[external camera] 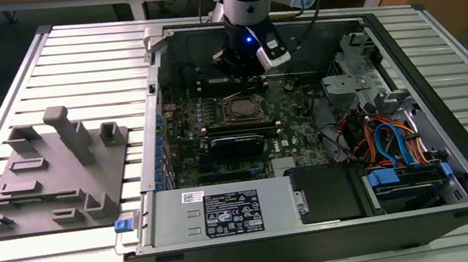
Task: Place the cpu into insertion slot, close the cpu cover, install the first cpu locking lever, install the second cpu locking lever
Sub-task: 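Install the first cpu locking lever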
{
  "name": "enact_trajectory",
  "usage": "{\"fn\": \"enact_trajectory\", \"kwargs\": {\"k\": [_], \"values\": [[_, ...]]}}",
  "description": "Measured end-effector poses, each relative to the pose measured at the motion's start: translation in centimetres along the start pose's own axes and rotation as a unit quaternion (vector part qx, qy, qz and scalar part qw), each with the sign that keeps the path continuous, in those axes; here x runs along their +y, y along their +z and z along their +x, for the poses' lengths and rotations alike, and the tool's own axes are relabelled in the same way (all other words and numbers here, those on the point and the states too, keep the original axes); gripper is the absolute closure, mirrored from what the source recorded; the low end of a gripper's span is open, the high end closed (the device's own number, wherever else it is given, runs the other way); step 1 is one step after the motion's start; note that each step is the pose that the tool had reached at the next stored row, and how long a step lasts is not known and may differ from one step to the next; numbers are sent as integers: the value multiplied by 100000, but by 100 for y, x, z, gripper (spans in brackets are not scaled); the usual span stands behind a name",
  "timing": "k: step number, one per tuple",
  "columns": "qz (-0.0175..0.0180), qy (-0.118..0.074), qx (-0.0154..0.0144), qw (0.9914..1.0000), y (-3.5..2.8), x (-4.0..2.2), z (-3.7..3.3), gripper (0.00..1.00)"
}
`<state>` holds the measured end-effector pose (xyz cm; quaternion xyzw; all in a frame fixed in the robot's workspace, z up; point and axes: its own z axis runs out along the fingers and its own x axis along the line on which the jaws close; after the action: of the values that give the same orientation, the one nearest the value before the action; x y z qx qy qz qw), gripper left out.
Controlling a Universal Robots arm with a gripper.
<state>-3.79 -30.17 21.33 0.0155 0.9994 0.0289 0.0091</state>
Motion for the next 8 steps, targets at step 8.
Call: {"fn": "enact_trajectory", "kwargs": {"k": [8], "values": [[-2, 0, 1, 100000, 27, -1, -15, 89]]}}
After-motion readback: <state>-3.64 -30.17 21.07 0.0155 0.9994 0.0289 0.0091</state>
